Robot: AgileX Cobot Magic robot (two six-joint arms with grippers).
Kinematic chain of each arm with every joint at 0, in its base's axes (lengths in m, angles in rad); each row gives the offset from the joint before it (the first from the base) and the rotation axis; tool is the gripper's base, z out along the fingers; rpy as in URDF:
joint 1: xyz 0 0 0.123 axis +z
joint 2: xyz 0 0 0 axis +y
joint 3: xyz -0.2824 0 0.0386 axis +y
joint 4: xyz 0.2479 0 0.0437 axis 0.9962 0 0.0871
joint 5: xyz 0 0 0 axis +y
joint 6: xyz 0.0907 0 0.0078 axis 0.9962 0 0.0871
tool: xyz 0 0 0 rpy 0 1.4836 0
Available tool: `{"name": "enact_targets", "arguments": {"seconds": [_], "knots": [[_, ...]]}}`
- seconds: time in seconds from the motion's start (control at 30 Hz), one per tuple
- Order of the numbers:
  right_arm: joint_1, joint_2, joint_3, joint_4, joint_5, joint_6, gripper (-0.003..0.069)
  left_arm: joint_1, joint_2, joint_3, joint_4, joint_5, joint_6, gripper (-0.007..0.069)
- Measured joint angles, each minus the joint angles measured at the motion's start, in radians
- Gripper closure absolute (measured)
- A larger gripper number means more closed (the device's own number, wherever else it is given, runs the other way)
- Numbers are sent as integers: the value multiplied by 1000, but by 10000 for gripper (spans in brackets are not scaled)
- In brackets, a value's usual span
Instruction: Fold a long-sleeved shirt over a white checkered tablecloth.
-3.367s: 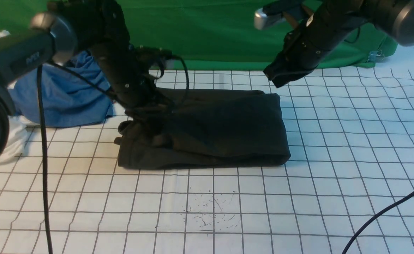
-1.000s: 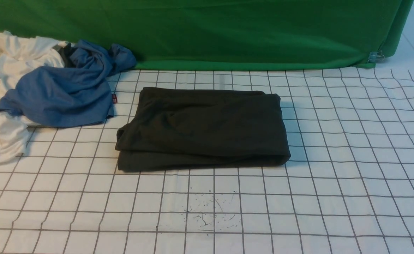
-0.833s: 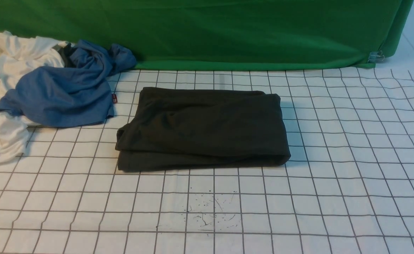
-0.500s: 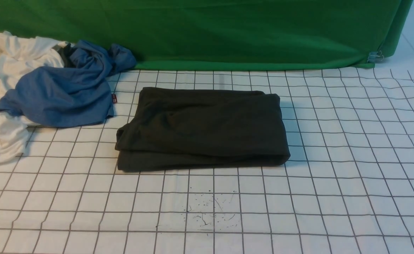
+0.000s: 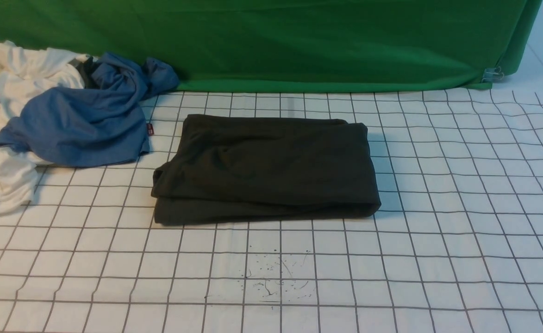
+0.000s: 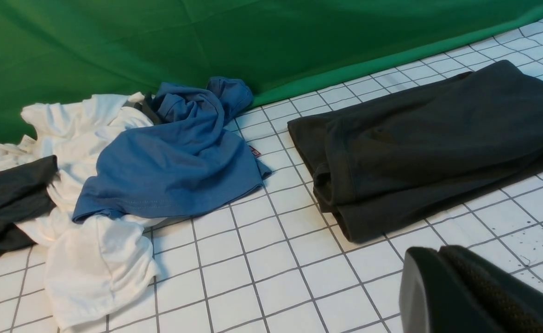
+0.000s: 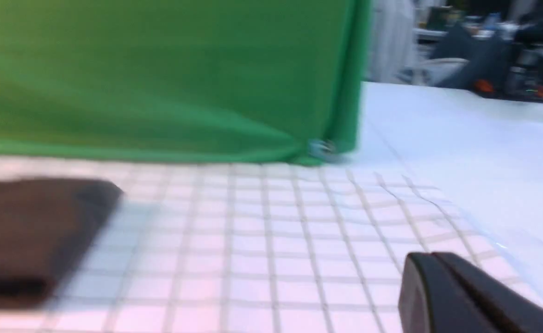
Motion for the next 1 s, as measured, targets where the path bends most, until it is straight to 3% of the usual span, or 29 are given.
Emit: {"name": "enact_targets", "arguments": {"seconds": [0.37, 0.57, 1.0], "knots": [[-10, -98, 41, -86, 235, 11, 648, 0, 0, 0, 0, 0, 0, 661], [74, -98, 41, -103, 258, 22, 648, 0, 0, 0, 0, 0, 0, 661], [82, -98, 41, -102, 259, 98, 644, 0, 0, 0, 0, 0, 4, 661]]}}
